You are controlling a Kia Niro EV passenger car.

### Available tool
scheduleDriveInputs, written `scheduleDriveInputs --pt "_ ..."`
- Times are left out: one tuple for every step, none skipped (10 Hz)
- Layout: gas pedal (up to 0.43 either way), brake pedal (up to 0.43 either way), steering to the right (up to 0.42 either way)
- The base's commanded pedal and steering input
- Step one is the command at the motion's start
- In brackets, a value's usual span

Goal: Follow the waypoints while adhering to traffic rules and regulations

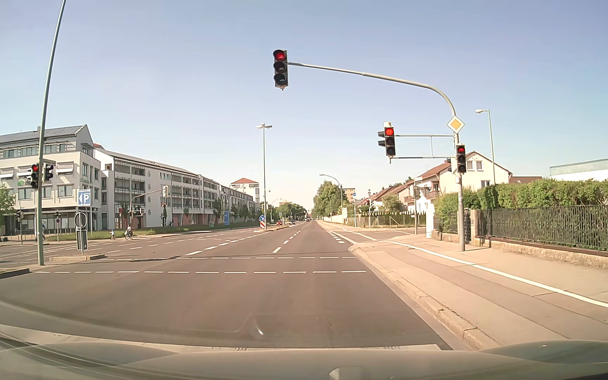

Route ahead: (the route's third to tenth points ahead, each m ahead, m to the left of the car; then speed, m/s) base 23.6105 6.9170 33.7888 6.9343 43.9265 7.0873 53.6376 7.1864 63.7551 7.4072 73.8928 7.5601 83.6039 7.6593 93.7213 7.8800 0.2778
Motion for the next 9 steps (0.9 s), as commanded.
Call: scheduleDriveInputs --pt "0.0 0.262 0.006" --pt "0.0 0.268 0.006" --pt "0.0 0.274 0.006" --pt "0.0 0.274 0.006" --pt "0.0 0.28 0.006" --pt "0.0 0.274 0.006" --pt "0.0 0.274 0.006" --pt "0.0 0.274 0.006" --pt "0.0 0.28 0.006"
